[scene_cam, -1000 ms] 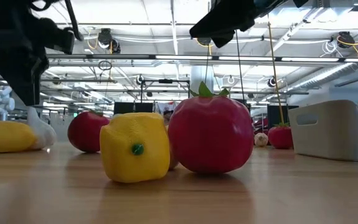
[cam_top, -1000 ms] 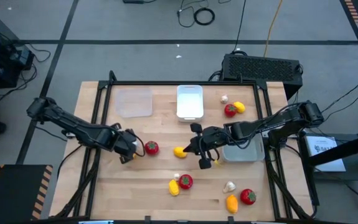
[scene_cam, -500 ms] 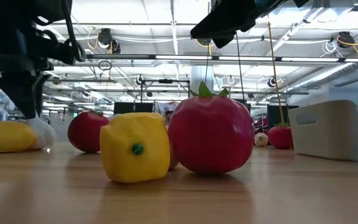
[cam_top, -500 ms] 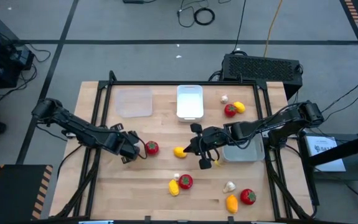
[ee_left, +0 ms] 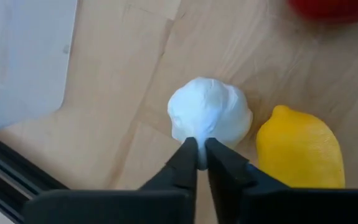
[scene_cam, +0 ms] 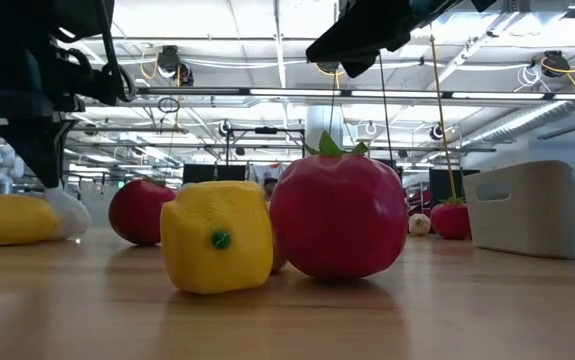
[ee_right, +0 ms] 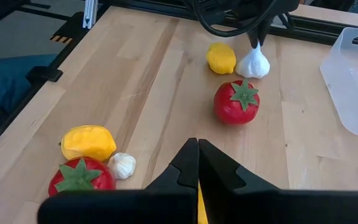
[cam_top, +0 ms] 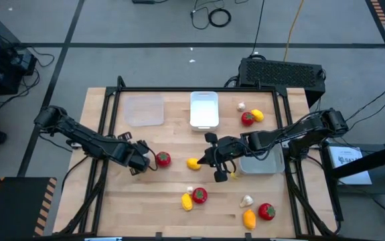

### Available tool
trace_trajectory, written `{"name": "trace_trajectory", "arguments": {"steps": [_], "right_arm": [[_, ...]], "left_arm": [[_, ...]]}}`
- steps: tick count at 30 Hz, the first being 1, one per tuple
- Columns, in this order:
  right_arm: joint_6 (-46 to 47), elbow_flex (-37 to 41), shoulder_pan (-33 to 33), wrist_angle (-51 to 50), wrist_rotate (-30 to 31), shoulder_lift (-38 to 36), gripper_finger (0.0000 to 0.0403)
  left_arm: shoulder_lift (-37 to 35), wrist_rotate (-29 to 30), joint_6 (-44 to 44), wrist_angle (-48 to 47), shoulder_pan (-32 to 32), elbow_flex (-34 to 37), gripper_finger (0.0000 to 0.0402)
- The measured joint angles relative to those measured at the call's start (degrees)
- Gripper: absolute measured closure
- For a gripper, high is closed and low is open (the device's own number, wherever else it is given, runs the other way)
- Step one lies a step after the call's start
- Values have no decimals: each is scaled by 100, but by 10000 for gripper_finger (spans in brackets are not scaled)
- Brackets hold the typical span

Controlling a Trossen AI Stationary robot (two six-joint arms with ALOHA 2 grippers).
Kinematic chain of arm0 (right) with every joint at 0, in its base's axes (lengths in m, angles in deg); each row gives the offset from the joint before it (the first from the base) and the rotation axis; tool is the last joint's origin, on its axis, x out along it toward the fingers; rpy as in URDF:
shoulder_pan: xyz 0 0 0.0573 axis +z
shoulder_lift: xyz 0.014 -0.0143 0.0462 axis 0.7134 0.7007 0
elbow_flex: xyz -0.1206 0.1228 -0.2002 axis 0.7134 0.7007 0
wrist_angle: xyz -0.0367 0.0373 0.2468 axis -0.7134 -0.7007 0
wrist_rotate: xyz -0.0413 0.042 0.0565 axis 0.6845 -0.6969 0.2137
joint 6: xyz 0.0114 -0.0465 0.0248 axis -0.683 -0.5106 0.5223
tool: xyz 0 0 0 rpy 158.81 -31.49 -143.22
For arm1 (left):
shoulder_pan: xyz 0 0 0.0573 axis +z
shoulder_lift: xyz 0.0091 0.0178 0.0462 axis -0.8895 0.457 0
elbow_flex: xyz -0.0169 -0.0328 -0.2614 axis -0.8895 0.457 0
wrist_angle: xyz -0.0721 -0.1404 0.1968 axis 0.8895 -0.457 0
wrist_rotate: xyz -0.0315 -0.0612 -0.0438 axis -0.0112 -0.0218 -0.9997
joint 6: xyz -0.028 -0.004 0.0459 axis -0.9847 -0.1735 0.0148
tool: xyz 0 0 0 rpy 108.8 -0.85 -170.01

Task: Sort produce into baskets
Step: Put the garlic into the transparent bin

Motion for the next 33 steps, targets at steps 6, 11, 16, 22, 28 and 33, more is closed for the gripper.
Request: {"name": "trace_trajectory", "arguments": {"steps": [6, 11, 16, 22, 28, 33], "right_arm": [[0, 2, 0, -104, -1, 0, 403], [-16, 2, -37, -157, -2, 0, 403], [-17, 2, -79, -153, -1, 0, 403], [-17, 2, -76, -155, 0, 0, 403], [-18, 2, -76, -164, 0, 0, 403], [-20, 2, -76, -168, 0, 0, 403]], "left_arm": [[0, -2, 235, -115, 43, -79, 391], [0, 65, 687, -563, 246, -661, 392], [-4, 605, 1343, -1024, 673, -1386, 392], [-59, 874, 2550, -1091, 1733, -1789, 393], [-323, 763, 3579, -1105, 3219, -1799, 393], [-614, 324, 4285, -953, 4434, -1773, 393]]}}
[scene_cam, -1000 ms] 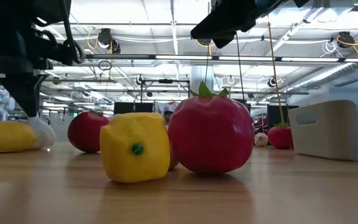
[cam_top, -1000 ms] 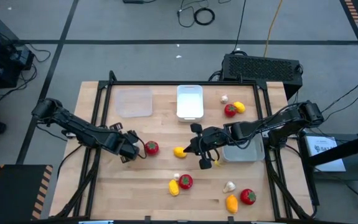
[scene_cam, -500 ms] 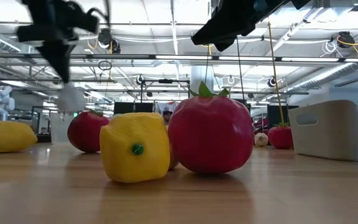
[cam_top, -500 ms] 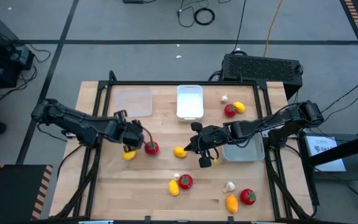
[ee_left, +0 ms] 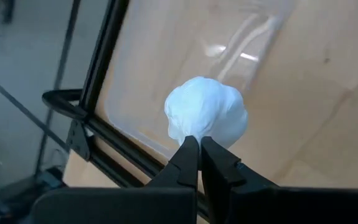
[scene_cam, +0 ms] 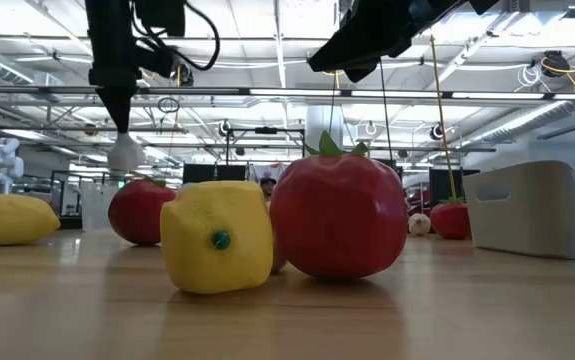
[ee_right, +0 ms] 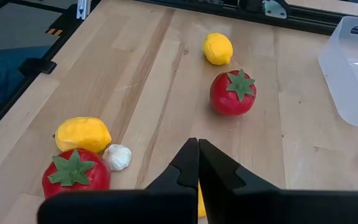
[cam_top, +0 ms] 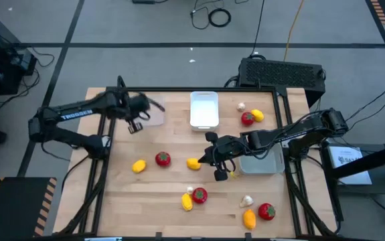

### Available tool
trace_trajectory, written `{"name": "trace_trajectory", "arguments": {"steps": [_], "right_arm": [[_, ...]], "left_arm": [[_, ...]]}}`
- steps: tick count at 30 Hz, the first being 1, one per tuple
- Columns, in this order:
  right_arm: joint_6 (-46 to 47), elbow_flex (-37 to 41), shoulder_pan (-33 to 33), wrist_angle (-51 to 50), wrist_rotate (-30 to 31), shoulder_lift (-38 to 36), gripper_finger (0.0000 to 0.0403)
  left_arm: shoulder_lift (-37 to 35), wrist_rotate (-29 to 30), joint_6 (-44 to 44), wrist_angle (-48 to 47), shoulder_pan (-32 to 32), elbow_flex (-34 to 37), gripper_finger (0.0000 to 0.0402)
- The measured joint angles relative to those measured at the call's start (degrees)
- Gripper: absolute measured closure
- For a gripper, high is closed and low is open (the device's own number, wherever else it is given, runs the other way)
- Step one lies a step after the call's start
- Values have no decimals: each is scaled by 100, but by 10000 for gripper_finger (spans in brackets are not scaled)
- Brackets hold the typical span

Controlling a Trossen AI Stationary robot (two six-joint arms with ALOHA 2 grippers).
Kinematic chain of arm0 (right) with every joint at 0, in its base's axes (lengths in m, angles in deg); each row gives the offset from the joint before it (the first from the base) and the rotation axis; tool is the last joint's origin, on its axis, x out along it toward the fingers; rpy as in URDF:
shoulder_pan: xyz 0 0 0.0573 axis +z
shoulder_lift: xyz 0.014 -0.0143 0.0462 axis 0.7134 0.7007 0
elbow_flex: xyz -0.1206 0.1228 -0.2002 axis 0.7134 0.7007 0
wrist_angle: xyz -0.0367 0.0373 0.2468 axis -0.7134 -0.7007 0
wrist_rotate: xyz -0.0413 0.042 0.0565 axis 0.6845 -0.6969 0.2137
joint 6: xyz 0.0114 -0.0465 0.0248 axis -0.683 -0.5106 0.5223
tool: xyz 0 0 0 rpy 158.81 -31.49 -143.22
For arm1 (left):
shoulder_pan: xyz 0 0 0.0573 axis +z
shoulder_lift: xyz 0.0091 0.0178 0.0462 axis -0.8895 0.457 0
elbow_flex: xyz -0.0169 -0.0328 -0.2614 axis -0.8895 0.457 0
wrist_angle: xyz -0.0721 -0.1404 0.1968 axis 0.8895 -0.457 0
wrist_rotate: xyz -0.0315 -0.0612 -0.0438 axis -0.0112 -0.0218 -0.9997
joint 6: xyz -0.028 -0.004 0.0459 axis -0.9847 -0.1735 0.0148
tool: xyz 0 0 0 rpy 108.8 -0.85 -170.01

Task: Sort produce into baskets
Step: Put the garlic into the transparent bin

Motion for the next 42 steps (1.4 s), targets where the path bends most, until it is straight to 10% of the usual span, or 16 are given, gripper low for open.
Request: {"name": "trace_trajectory", "arguments": {"steps": [11, 34, 42], "right_arm": [[0, 0, 4, -27, 0, 0, 403], [15, 0, -9, -42, 2, 0, 403], [2, 0, -9, -42, 0, 0, 403]], "left_arm": [[-109, -811, 982, 535, 1571, 537, 394], [-107, -371, 1157, 840, 1620, 848, 276], [-109, -1100, 1264, 1175, 1620, 848, 273]]}}
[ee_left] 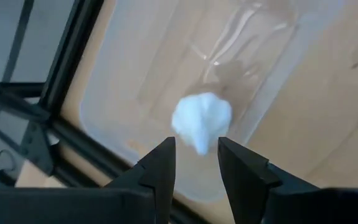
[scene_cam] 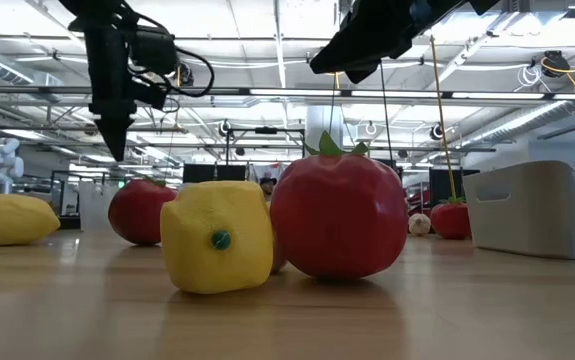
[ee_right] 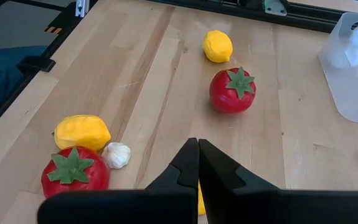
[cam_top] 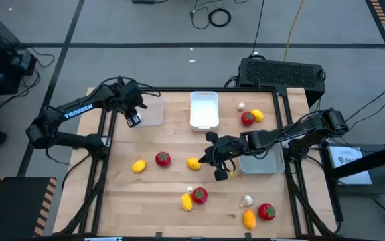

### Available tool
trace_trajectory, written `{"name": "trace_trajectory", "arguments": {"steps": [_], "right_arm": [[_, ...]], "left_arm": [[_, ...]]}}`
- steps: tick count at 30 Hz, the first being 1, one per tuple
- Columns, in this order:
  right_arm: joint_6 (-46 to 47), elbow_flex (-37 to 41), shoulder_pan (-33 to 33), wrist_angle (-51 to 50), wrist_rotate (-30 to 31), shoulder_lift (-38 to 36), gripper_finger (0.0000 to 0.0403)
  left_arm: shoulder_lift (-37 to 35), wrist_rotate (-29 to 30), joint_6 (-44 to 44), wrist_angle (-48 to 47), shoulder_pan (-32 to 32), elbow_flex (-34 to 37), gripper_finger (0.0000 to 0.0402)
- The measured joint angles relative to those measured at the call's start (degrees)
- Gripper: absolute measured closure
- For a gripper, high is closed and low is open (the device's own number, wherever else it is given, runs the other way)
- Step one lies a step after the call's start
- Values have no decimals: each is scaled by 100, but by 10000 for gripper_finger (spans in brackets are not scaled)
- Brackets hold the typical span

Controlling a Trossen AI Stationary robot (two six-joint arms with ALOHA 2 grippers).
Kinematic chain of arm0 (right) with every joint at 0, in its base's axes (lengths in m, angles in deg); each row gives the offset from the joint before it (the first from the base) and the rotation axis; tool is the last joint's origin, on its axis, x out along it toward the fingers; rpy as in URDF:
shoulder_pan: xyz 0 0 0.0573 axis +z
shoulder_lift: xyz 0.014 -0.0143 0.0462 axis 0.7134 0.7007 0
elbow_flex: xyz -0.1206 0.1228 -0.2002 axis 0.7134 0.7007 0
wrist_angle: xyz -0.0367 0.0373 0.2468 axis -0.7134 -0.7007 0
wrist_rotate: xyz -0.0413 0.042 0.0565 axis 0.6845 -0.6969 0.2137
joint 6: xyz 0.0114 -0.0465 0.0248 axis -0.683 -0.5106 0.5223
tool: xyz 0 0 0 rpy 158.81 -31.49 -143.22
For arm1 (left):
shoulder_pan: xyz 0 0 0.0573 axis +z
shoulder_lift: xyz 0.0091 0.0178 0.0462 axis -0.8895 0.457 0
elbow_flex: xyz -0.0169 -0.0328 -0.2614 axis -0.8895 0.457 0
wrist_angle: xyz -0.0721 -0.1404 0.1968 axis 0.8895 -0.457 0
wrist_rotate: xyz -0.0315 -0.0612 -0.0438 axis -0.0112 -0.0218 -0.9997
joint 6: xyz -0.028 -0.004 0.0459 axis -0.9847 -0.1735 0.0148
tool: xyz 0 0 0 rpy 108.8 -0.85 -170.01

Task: Sort produce into baskets
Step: Put the garlic into the transparent bin

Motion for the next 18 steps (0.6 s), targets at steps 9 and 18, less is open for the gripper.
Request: {"name": "trace_trajectory", "arguments": {"steps": [9, 18], "right_arm": [[-124, 0, 0, 0, 2, 0, 403], [-120, 2, 0, -1, 2, 0, 403]], "left_arm": [[1, -650, -343, 80, -484, 0, 273], [2, -1285, -784, 1511, -1815, 0, 273]]}}
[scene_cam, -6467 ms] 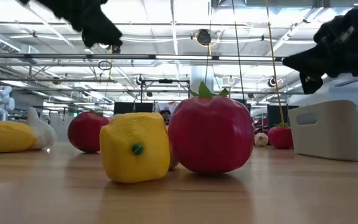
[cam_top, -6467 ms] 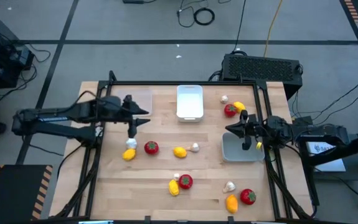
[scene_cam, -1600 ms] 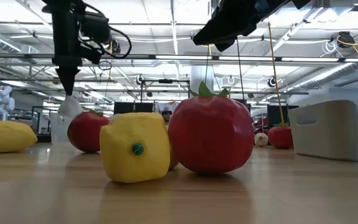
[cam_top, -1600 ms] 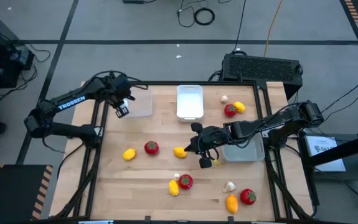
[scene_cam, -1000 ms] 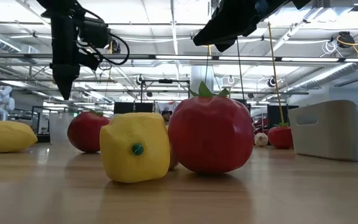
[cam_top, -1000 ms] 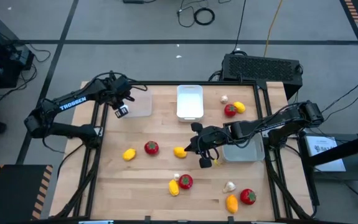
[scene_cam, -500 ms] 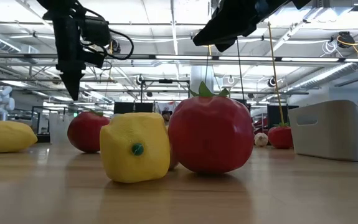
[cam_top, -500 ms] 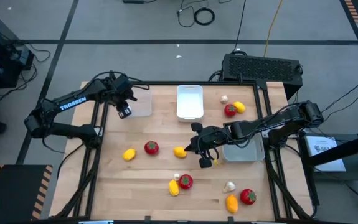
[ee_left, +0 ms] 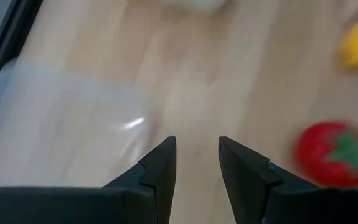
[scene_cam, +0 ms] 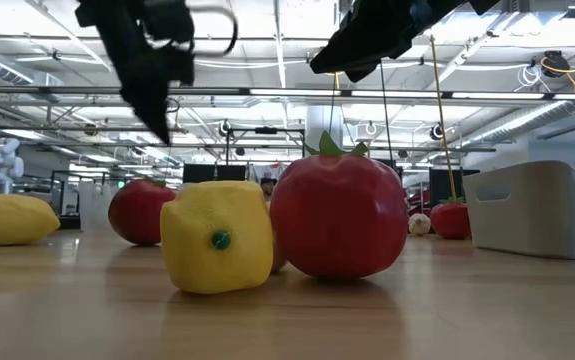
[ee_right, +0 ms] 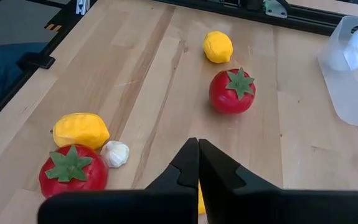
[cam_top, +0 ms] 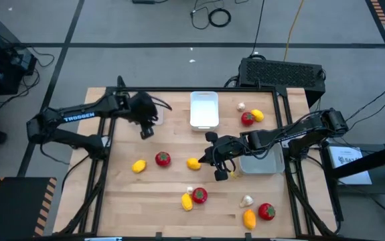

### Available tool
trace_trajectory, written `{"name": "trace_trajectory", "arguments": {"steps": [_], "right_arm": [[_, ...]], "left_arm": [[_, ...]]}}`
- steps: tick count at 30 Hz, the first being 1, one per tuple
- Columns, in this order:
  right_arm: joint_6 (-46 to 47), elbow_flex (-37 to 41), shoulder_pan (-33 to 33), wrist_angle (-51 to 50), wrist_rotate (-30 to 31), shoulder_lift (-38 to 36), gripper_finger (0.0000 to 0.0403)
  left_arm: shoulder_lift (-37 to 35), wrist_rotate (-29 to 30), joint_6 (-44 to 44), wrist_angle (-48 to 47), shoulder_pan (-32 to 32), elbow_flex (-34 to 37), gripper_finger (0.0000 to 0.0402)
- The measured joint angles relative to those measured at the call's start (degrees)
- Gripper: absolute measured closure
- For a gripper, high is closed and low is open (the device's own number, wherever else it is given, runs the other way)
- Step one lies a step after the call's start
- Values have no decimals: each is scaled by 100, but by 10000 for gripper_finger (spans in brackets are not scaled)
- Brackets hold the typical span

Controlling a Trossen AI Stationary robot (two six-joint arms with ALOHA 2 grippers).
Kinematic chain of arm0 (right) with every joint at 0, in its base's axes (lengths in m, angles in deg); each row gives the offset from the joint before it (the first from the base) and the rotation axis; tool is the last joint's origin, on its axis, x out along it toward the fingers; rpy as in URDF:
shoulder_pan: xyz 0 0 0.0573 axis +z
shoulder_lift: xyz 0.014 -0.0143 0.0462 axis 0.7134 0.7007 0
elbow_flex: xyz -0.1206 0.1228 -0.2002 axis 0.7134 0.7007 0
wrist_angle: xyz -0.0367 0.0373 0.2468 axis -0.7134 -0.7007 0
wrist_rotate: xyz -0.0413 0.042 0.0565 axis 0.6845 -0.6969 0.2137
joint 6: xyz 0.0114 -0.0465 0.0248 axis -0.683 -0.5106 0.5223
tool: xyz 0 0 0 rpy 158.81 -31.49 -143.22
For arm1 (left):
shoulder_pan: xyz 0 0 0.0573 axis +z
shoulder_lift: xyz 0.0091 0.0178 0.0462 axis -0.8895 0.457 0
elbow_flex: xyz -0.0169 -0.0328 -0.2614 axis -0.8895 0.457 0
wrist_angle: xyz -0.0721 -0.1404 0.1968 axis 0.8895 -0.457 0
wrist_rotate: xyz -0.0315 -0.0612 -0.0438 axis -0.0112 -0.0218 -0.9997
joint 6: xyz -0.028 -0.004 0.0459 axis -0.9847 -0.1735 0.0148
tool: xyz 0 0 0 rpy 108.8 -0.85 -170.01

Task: Sort produce into baskets
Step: Put the garlic into the transparent bin

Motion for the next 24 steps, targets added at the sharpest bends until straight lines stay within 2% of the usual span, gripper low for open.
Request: {"name": "trace_trajectory", "arguments": {"steps": [7, 13, 21, 24], "right_arm": [[9, -1, 0, -50, 0, -2, 403], [344, 0, 0, -312, 0, -2, 403], [1075, 0, 0, -1375, 0, -2, 403], [1481, 0, 2, -1890, -2, -2, 403]], "left_arm": [[236, -23, -272, 1458, -1336, -2, 273], [1198, 88, -260, 3198, -2216, -7, 273], [2909, 123, -65, 5512, -2561, -7, 273], [3290, 125, -61, 5827, -2545, -79, 273]]}}
